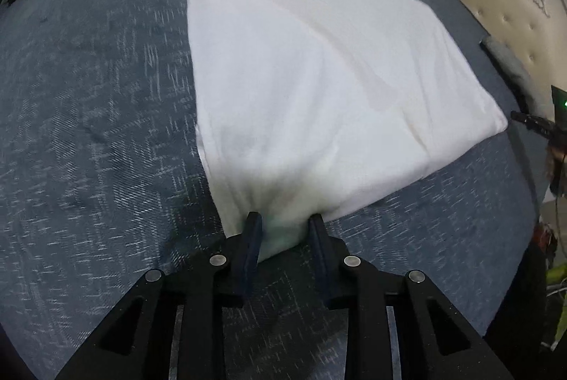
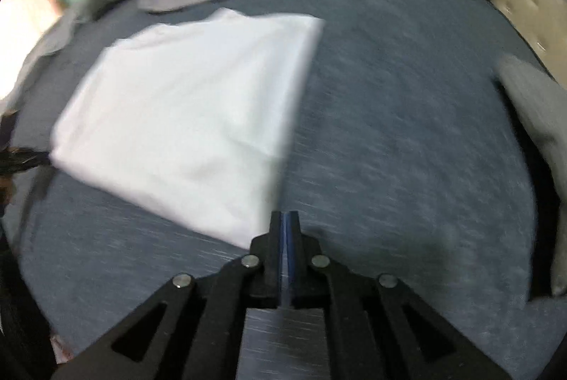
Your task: Fold clothes
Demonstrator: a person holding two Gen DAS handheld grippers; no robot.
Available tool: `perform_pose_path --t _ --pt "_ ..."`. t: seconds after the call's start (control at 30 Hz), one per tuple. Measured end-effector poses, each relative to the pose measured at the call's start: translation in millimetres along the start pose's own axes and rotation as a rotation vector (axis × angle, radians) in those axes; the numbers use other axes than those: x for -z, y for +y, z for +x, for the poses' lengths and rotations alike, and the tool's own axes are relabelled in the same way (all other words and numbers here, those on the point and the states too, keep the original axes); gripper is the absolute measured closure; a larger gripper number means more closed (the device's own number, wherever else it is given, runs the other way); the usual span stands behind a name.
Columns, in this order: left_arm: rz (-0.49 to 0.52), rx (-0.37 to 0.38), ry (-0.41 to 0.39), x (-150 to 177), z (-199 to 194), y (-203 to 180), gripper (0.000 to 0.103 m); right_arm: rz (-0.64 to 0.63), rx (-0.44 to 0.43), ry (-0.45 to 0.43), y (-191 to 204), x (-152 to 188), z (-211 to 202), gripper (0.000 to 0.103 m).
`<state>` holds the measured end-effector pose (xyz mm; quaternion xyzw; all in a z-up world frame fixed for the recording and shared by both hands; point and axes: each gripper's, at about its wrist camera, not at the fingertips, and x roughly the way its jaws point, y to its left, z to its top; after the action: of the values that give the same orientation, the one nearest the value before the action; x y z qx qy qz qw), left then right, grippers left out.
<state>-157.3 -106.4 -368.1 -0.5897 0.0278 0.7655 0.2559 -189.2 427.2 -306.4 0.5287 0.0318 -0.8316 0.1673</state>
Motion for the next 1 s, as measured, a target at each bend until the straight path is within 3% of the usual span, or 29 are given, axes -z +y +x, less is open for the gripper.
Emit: perform_pose_path --t 0.07,0.13,0.3,0.43,0.53,0.67,0.7,0.77,0.87,1.0 --pt "0.016 -0.006 -0.012 0.4 -10.7 -2.5 0.065 -0.070 -0.045 0.029 29.8 -5.2 7.8 0.074" --pt "0.047 -0.036 -0.008 2.3 -15.2 -5.4 0.050 -0.150 -0.108 0.064 70.9 -14.7 22.5 0.067" --pt "0.104 -0.081 0.028 10.8 -7.9 -7.2 0.047 -0.305 -0.122 0.137 147.1 -39.5 68.9 0.066" --pt "0.114 -0.101 0.049 20.3 -1.5 -1.9 0.047 -0.338 -0.119 0.154 164.1 -38.9 89.1 0.066" --pt "0.060 -0.055 0.004 22.7 -7.2 9.9 0.047 -0.328 -0.114 0.156 164.4 -35.9 83.3 0.066" --pt "0.069 -0.031 -0.007 22.9 -3.9 9.3 0.047 -0.272 -0.123 0.154 141.0 -27.8 56.5 0.066" --pt "0.077 -0.034 -0.003 23.4 -0.9 7.7 0.049 -0.251 -0.120 0.157 139.0 -28.4 58.3 0.066" --pt "0.093 -0.042 0.004 24.3 5.2 4.5 0.069 -0.233 -0.120 0.161 146.5 -29.2 68.3 0.066" --pt "0.089 -0.060 -0.005 23.4 8.0 5.6 0.091 -0.221 -0.113 0.170 154.1 -26.5 78.3 0.066" --pt "0.113 -0.077 -0.021 23.9 0.7 4.7 0.095 -0.237 -0.095 0.175 156.8 -21.5 80.0 0.066"
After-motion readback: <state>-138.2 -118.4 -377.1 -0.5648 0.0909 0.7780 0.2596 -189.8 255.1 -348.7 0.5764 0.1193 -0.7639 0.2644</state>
